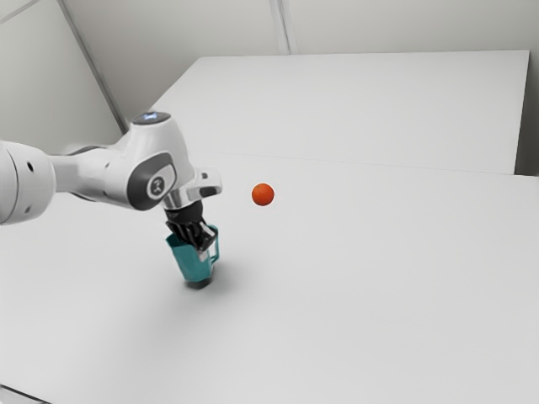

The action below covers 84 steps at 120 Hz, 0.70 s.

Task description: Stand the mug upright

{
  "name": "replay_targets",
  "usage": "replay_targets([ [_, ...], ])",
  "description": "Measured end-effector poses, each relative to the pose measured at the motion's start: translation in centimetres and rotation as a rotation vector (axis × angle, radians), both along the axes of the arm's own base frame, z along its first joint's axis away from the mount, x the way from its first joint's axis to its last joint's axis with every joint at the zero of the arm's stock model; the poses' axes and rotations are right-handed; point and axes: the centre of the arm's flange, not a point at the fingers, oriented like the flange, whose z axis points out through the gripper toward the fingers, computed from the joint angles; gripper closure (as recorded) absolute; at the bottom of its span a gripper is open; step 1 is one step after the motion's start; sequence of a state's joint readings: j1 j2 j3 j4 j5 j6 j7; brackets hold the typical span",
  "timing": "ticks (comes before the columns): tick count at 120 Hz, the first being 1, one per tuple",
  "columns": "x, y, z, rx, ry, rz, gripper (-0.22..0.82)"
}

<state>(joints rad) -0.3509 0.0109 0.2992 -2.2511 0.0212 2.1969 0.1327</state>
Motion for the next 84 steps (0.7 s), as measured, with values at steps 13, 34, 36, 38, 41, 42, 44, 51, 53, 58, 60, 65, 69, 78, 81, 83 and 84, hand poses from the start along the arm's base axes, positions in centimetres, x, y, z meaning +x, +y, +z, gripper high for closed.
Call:
replay_targets([
  [13, 0.3, -0.5, -1.4, 0.005, 0.006, 0.016, 0.79],
  [34, 0.5, -1.1, -2.2, 0.011, 0.004, 0.03, 0.66],
  [36, 0.5, -1.1, -2.2, 0.011, 0.003, 0.032, 0.63],
  [38, 0.5, -1.1, -2.2, 0.011, 0.003, 0.033, 0.59],
  [41, 0.5, -1.0, -2.2, 0.011, 0.003, 0.036, 0.53],
  [42, 0.5, -1.0, -2.2, 0.011, 0.003, 0.037, 0.51],
  [44, 0.5, -1.0, -2.2, 0.011, 0.003, 0.039, 0.48],
  [51, 0.5, -0.8, -2.1, 0.011, 0.001, 0.044, 0.36],
  [53, 0.5, -0.8, -2.0, 0.011, -0.001, 0.045, 0.33],
  [58, 0.5, -0.8, -1.8, 0.012, -0.004, 0.045, 0.27],
  [60, 0.5, -0.8, -1.7, 0.012, -0.006, 0.045, 0.25],
  [65, 0.5, -1.0, -1.4, 0.011, -0.01, 0.043, 0.21],
  [69, 0.5, -1.1, -1.0, 0.01, -0.015, 0.041, 0.18],
  [78, 0.5, -1.4, -0.3, 0.007, -0.024, 0.036, 0.13],
  [81, 0.5, -1.5, -0.1, 0.006, -0.027, 0.035, 0.11],
  [83, 0.5, -1.6, 0.1, 0.005, -0.029, 0.034, 0.1],
  [84, 0.5, -1.6, 0.2, 0.005, -0.03, 0.034, 0.1],
])
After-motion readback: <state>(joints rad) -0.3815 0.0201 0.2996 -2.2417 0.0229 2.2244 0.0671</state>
